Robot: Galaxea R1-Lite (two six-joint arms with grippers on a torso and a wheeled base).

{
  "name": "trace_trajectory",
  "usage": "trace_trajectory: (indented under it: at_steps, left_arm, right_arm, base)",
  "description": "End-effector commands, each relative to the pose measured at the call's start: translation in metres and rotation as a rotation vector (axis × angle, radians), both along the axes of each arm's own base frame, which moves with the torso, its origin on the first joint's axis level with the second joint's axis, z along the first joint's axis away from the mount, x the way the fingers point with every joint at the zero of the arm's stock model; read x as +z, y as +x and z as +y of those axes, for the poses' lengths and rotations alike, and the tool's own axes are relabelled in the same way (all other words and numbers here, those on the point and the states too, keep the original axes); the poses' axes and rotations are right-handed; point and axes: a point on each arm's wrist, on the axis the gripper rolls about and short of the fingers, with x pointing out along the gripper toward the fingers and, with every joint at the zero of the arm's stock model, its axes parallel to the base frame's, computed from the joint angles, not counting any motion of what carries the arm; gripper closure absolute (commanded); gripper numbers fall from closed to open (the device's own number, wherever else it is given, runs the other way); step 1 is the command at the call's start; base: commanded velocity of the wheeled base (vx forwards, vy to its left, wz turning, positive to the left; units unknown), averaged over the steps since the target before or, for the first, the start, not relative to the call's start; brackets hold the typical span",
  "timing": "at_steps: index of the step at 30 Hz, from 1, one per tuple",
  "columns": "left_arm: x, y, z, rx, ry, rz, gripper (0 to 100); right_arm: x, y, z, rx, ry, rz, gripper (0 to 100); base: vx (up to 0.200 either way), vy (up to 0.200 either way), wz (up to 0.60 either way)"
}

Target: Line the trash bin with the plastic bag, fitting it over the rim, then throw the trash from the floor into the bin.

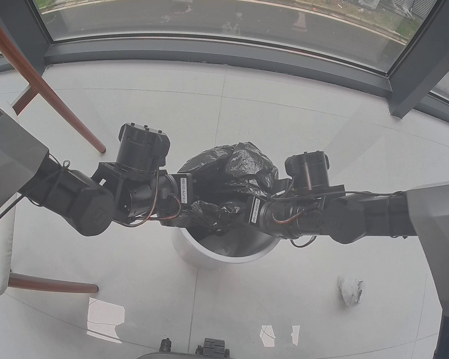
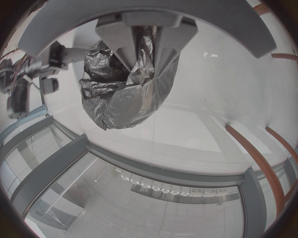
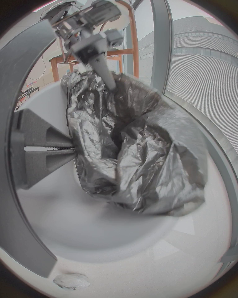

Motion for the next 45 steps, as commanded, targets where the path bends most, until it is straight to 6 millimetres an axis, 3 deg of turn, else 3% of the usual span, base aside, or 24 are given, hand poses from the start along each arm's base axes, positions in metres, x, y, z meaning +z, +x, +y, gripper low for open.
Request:
trace_trajectory:
  at_steps: [1, 10, 15, 25, 26, 36, 45]
  left_arm:
    - [-0.004, 0.002, 0.002, 0.001, 0.013, 0.008, 100]
    - [-0.011, 0.004, 0.002, 0.0, 0.025, 0.02, 100]
    - [-0.009, 0.005, 0.001, 0.001, 0.016, 0.002, 100]
    - [-0.013, 0.002, 0.002, -0.001, 0.015, 0.001, 100]
    - [-0.012, 0.002, 0.001, -0.003, 0.015, -0.001, 100]
    - [-0.01, 0.0, -0.001, 0.024, 0.02, -0.014, 100]
    - [-0.009, -0.002, -0.004, 0.026, 0.028, -0.017, 100]
  right_arm:
    - [0.044, -0.015, -0.02, -0.017, 0.038, -0.052, 100]
    - [0.073, -0.031, -0.042, -0.038, 0.052, -0.065, 100]
    - [0.062, -0.035, -0.048, -0.046, 0.028, -0.036, 100]
    - [0.062, -0.033, -0.049, -0.045, 0.031, -0.035, 100]
    - [0.059, -0.032, -0.047, -0.041, 0.023, -0.034, 0]
    - [0.025, -0.014, -0.024, -0.01, 0.003, -0.002, 0]
    - [0.007, 0.0, -0.012, -0.009, -0.007, 0.007, 0]
  base:
    - [0.0, 0.0, 0.0]
    - [0.0, 0.0, 0.0]
    - [0.0, 0.0, 0.0]
    - [0.0, 0.0, 0.0]
    - [0.0, 0.0, 0.0]
    - [0.0, 0.0, 0.0]
    - [0.0, 0.0, 0.0]
